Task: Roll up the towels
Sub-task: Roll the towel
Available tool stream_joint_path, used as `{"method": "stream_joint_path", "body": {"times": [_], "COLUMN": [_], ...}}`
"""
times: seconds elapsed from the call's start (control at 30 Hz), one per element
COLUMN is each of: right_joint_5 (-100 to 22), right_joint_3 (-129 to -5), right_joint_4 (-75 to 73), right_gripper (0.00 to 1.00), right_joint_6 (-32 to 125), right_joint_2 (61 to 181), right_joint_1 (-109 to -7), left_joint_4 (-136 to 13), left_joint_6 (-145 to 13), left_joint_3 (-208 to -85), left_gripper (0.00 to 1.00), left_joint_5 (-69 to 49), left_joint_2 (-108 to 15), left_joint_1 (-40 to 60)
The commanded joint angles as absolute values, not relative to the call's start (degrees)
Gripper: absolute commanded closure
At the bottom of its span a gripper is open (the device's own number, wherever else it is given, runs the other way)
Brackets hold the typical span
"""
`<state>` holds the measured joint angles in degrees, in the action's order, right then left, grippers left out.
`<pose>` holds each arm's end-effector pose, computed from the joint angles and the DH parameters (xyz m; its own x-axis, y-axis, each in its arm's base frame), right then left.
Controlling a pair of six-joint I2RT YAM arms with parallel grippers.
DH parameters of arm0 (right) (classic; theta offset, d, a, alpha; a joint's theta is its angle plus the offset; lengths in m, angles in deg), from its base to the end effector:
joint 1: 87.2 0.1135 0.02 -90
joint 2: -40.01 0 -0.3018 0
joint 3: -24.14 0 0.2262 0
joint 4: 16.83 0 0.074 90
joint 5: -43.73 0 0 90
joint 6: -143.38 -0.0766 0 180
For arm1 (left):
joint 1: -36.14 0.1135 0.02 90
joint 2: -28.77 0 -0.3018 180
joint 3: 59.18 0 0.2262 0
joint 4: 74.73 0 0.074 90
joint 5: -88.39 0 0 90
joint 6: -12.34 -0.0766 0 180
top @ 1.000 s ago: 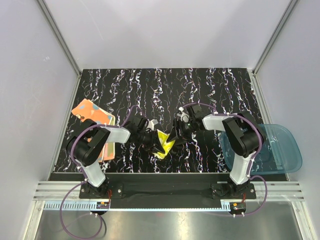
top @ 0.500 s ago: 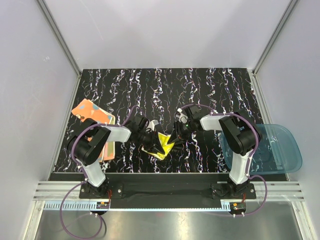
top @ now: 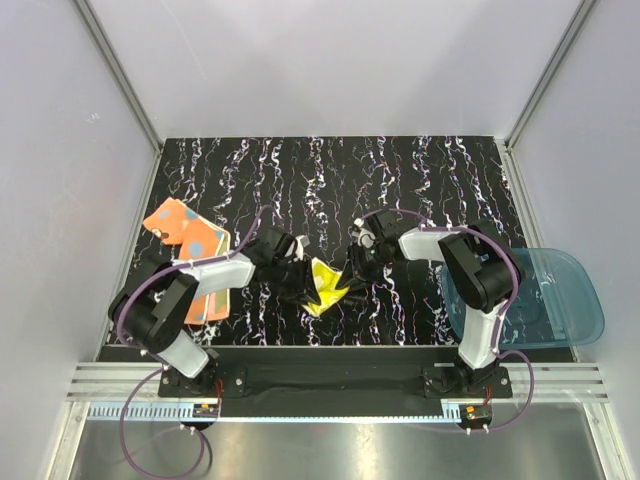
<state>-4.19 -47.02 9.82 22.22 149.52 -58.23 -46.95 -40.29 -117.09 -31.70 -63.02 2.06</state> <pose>0.2844 0.2161 0.1390 -0.9927 -0.1106 -0.0474 -0.1094 0.6654 0.7384 0.2135 -0.1908 0.1656 -0.9933 0.0379 -0.1094 0.0995 0.7629 -0.6388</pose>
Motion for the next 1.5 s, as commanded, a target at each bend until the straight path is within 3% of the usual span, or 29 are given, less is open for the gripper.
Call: {"method": "stream_joint_path", "body": {"times": [0.0,0.27,0.67,1.1,1.47], "right_joint_5": [-11.38,-12.35,-13.49,-14.19,-14.19], "right_joint_3": [-47.06,-47.85,-48.91,-48.99,-49.08], "right_joint_4": [16.30,18.85,21.84,21.84,22.28], "right_gripper": [0.77,0.77,0.78,0.78,0.78], "right_joint_6": [24.02,23.84,24.20,23.84,24.46], "right_joint_2": [146.98,146.01,146.09,146.80,147.06], "right_joint_1": [-58.28,-58.02,-57.32,-56.26,-56.18], "left_joint_4": [-37.83,-25.09,-24.28,-29.99,-30.69], "left_joint_6": [-43.55,-45.22,-44.26,-47.95,-51.99], "left_joint_3": [-117.54,-126.93,-128.09,-133.09,-136.80], "left_gripper": [0.61,0.61,0.60,0.59,0.50], "left_joint_5": [-20.08,2.65,26.84,30.99,33.37], "left_joint_2": [-59.21,-49.29,-47.16,-58.76,-66.76], "left_joint_1": [1.43,-5.95,-25.72,-39.78,-41.47]}}
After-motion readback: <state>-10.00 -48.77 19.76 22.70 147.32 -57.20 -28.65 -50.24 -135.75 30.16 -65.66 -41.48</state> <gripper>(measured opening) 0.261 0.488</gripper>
